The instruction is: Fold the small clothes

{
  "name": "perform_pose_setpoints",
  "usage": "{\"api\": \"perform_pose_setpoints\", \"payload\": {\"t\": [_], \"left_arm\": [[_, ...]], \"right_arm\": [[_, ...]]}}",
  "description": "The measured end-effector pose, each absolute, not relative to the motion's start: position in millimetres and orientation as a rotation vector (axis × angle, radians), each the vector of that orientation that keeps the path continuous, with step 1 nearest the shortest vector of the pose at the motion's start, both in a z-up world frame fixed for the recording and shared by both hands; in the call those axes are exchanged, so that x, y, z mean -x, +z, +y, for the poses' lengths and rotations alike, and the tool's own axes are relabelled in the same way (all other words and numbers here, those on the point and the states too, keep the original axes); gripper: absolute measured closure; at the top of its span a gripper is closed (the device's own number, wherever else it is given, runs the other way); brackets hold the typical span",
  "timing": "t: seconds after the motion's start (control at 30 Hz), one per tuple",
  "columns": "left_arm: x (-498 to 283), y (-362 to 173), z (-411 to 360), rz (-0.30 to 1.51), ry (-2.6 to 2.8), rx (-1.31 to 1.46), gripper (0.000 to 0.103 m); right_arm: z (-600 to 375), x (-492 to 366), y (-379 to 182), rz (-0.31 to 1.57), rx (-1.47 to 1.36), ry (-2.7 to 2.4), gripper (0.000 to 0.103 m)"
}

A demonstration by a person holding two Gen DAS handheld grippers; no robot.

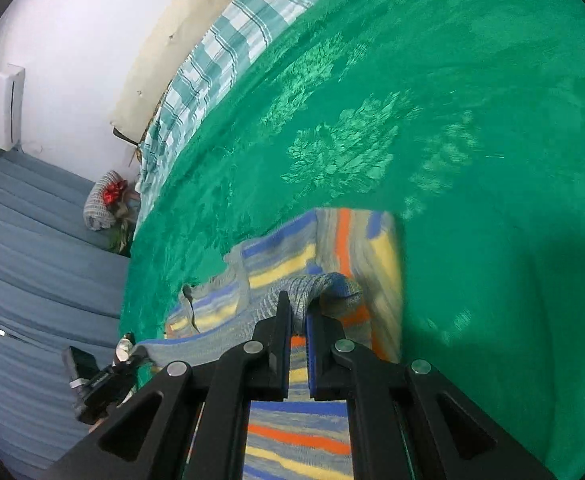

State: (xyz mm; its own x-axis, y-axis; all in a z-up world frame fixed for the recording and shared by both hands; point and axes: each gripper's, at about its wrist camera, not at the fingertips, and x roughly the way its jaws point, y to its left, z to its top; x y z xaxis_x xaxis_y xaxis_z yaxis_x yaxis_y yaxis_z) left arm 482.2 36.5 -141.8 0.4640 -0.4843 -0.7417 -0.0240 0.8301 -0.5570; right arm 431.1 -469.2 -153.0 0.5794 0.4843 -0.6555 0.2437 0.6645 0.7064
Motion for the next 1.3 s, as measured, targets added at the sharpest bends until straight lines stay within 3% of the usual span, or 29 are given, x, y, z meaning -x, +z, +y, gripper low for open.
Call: {"api": "perform_pose_setpoints", "payload": {"t": [0.07, 0.1, 0.13, 0.17, 0.33, 0.57, 0.63, 0.7, 0.73, 0.77, 0.83, 1.03, 1.13, 1.2, 1.3], "left_arm": [[-494.7, -144.7, 43.6, 1.053, -0.263, 0.595, 0.057], [-499.2, -144.0, 48.1, 1.031, -0.248, 0.615, 0.049], [-501.7, -141.7, 52.5, 1.002, -0.246, 0.633, 0.037], [-503.0, -138.2, 57.0, 0.979, -0.248, 0.643, 0.033], [-488.6, -126.7, 67.2, 0.963, -0.299, 0.578, 0.033], [-380.9, -129.9, 28.4, 0.978, -0.534, 0.223, 0.033], [-359.8, -160.3, 25.9, 1.083, -0.475, 0.106, 0.034], [-343.8, -175.0, 46.5, 1.112, -0.425, 0.117, 0.043], [-336.5, -171.7, 55.3, 1.100, -0.410, 0.140, 0.043], [-330.1, -165.6, 64.6, 1.098, -0.371, 0.160, 0.039], [-320.1, -150.5, 71.6, 1.073, -0.332, 0.194, 0.029], [-307.6, -141.5, 18.7, 0.992, -0.366, 0.109, 0.014], [-303.9, -179.2, 13.5, 1.098, -0.264, 0.008, 0.015], [-284.4, -175.2, 21.3, 1.054, -0.248, -0.028, 0.015], [-255.7, -164.9, 34.0, 1.071, -0.197, -0.043, 0.014]], "right_arm": [[-470.9, -438.7, -155.9, 0.936, -0.883, 0.165, 0.085], [-474.3, -441.6, -155.9, 0.910, -0.890, 0.133, 0.078], [-477.2, -444.0, -155.4, 0.890, -0.902, 0.121, 0.063], [-480.9, -445.2, -153.3, 0.864, -0.908, 0.108, 0.058], [-491.7, -441.0, -133.4, 0.822, -0.810, 0.045, 0.058], [-408.8, -384.7, -102.1, 0.956, -0.328, 0.322, 0.058], [-376.5, -348.6, -114.3, 1.009, -0.191, 0.427, 0.058], [-370.3, -324.7, -145.9, 1.113, -0.092, 0.379, 0.059], [-379.2, -313.2, -164.8, 1.171, -0.079, 0.320, 0.067], [-391.2, -301.3, -171.6, 1.172, -0.097, 0.277, 0.073], [-406.8, -284.3, -160.8, 1.146, -0.126, 0.197, 0.068], [-374.0, -272.3, -115.0, 0.984, -0.136, 0.261, 0.066], [-359.4, -277.1, -145.0, 1.055, -0.189, 0.276, 0.066], [-360.9, -267.5, -174.6, 1.124, -0.166, 0.235, 0.066], [-374.1, -239.9, -167.5, 1.100, -0.188, 0.165, 0.066]]}}
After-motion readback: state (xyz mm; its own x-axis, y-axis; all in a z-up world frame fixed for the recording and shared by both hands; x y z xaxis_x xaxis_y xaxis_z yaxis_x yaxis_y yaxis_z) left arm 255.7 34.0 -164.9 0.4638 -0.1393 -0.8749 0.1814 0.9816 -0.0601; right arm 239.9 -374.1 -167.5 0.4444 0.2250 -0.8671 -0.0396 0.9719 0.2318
